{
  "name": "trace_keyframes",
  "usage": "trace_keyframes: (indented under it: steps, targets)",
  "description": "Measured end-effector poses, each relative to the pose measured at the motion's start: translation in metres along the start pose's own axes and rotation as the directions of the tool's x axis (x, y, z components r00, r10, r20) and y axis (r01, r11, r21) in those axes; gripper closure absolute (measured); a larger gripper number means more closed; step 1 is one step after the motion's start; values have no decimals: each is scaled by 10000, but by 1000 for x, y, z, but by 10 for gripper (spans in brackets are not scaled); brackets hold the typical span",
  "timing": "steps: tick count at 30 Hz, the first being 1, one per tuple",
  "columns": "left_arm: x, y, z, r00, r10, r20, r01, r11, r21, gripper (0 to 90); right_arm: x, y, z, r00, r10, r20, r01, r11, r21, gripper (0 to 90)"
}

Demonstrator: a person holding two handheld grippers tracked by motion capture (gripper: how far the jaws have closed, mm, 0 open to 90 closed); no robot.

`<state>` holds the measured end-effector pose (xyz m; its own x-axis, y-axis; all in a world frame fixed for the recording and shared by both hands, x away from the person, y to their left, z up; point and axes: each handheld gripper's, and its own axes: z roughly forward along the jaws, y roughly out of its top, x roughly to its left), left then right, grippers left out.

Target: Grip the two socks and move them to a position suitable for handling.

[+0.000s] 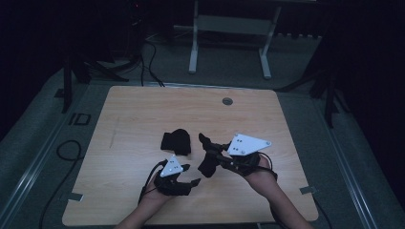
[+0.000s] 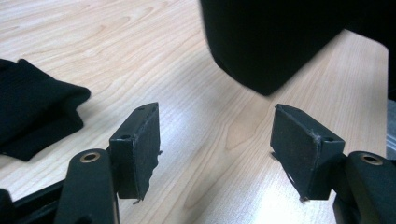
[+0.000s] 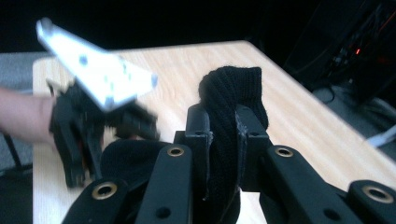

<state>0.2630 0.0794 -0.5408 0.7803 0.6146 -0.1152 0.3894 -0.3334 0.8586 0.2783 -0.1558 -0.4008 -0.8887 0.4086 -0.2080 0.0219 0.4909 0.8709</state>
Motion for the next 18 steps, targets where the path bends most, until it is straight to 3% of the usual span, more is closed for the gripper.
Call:
trace_keyframes:
  steps: [9, 10, 12, 15, 17, 18]
  targets:
    - [1, 3, 4, 9983, -17, -584, -26, 9972, -743, 325, 2, 19, -3, 9997, -62, -248, 51, 9991, -426, 783]
    - [1, 4, 4, 9984, 73, -560, -112, 9975, -700, 372, 3, 18, -2, 9997, -30, -234, 20, 9991, -428, 783]
    - [-1, 6, 2, 9959, 460, -780, -523, 9954, -802, 634, 3, 16, -1, 9996, 5, -266, -15, 9993, -384, 783]
    - [-1, 8, -1, 9946, 580, -856, -642, 9954, -712, 880, 1, 9, -2, 9995, 184, -273, -192, 9993, -313, 783]
    - [0, 8, -2, 9926, 682, -1007, -725, 9966, -401, 888, -2, 2, -2, 9993, 347, -172, -350, 9992, -173, 782]
    - [1, 8, -3, 9888, 758, -1286, -797, 9965, -260, 888, -3, -1, -3, 9989, 455, -112, -457, 9988, -146, 781]
